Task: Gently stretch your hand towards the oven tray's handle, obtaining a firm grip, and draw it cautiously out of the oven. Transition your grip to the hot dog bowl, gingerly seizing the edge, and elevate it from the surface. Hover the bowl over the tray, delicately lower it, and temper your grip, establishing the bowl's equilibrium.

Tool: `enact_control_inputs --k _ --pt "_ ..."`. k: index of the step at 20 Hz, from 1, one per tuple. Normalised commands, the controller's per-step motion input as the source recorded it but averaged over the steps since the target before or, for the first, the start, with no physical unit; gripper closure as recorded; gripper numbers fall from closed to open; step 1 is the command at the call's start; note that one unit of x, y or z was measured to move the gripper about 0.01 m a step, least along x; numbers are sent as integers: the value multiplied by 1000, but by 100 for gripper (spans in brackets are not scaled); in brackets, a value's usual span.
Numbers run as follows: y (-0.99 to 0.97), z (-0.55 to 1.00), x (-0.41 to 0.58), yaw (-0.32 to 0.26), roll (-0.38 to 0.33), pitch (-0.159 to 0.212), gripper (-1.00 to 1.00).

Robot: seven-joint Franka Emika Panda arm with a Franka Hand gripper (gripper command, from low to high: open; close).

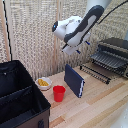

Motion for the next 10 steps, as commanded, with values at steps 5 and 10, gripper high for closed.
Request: enact_control_inputs --k 5,10 --pt "159 365 0 -214 215 -108 -100" --pt "189 329 0 -213 242 -88 -100"
